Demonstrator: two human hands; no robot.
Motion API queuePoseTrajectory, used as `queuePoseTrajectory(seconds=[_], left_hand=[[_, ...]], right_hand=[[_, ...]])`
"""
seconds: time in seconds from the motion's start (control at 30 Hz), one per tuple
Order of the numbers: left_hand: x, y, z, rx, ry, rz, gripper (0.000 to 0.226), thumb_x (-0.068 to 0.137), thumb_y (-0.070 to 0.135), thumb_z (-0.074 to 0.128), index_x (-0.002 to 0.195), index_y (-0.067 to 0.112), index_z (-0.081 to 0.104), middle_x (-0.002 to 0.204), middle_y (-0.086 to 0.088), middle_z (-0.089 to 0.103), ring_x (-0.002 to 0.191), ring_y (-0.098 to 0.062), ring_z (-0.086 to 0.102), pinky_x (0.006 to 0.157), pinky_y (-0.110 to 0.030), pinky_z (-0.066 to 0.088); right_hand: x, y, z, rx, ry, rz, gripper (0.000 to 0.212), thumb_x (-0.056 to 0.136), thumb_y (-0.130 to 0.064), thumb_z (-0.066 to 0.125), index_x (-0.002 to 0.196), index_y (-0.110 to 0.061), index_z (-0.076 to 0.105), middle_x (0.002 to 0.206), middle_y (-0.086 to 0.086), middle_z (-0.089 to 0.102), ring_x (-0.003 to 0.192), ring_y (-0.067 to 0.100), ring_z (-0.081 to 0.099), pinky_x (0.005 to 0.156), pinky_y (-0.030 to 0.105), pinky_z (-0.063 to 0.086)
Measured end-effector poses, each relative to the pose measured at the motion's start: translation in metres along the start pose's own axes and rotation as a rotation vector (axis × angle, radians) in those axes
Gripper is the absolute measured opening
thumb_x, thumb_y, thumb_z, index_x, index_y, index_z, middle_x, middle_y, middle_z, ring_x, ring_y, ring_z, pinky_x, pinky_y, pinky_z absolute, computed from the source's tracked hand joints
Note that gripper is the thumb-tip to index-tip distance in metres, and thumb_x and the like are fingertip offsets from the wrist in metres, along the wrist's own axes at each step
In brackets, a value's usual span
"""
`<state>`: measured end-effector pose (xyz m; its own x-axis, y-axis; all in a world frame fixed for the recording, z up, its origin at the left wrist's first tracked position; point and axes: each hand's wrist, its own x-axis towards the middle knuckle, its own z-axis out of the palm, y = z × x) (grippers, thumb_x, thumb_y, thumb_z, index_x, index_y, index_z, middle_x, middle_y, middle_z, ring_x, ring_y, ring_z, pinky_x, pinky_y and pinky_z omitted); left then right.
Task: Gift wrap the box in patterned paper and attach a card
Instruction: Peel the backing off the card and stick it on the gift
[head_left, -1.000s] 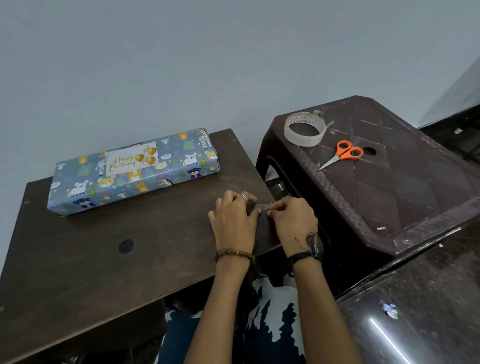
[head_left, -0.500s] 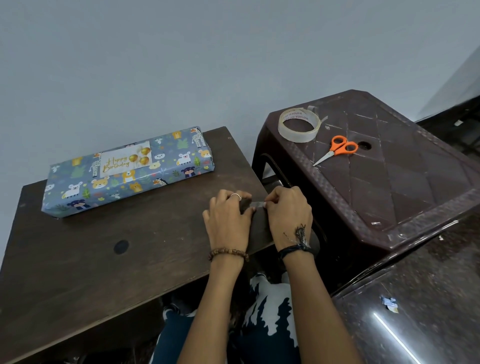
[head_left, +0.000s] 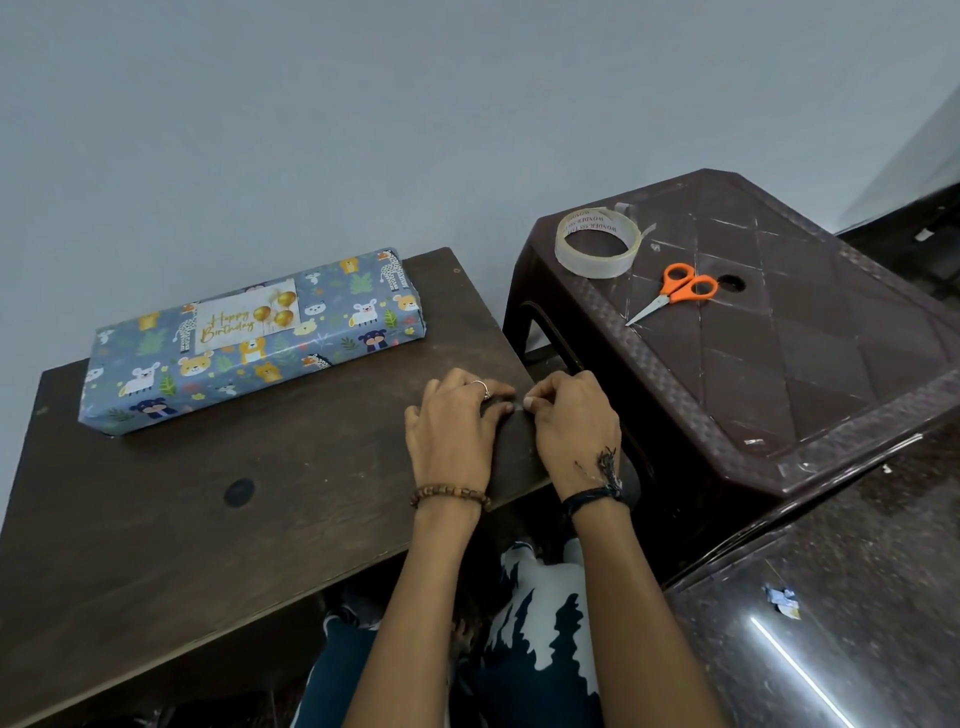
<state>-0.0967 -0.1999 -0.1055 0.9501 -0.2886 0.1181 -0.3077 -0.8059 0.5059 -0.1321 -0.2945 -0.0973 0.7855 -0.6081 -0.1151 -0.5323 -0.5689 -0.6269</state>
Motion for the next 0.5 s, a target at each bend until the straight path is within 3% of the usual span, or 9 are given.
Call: queuePoseTrajectory(seconds=[0.17,0.27,0.33,0.5], left_hand=[[0.004,-0.005,-0.002,-0.153,-0.018,-0.049,0.009,0.089,0.026,0.057,0.087,0.025,0.066,0.1,0.006,0.058,0.099,-0.014,0.053,0.084,-0.034,0.042],[0.005,-0.014,-0.012,-0.33,0.063,-0.141,0.01,0.088,0.016,0.058,0.084,0.021,0.065,0.098,0.002,0.063,0.092,-0.015,0.06,0.081,-0.028,0.046],[0.002,-0.023,-0.019,-0.329,0.083,-0.17,0.012,0.089,0.013,0.058,0.086,0.02,0.067,0.1,0.001,0.064,0.093,-0.015,0.06,0.081,-0.024,0.044],[-0.022,-0.048,-0.033,-0.208,-0.028,-0.11,0.018,0.09,0.011,0.056,0.102,0.013,0.07,0.109,-0.002,0.063,0.103,-0.017,0.057,0.089,-0.026,0.042]], right_hand=[[0.006,0.003,0.003,0.209,-0.131,0.083,0.013,0.091,-0.026,0.055,0.08,-0.024,0.061,0.103,0.002,0.061,0.087,0.019,0.06,0.07,0.028,0.042],[-0.001,-0.002,-0.006,0.716,-0.26,0.126,0.016,0.093,-0.024,0.054,0.079,-0.021,0.063,0.079,-0.002,0.061,0.072,0.01,0.057,0.062,0.024,0.045],[-0.007,-0.008,-0.011,0.973,-0.275,0.139,0.018,0.094,-0.02,0.053,0.078,-0.021,0.062,0.079,-0.007,0.058,0.075,0.003,0.053,0.063,0.019,0.044],[-0.024,-0.014,-0.004,0.925,-0.227,0.098,0.025,0.097,-0.014,0.045,0.084,-0.023,0.065,0.085,-0.01,0.06,0.08,0.001,0.052,0.069,0.021,0.044]])
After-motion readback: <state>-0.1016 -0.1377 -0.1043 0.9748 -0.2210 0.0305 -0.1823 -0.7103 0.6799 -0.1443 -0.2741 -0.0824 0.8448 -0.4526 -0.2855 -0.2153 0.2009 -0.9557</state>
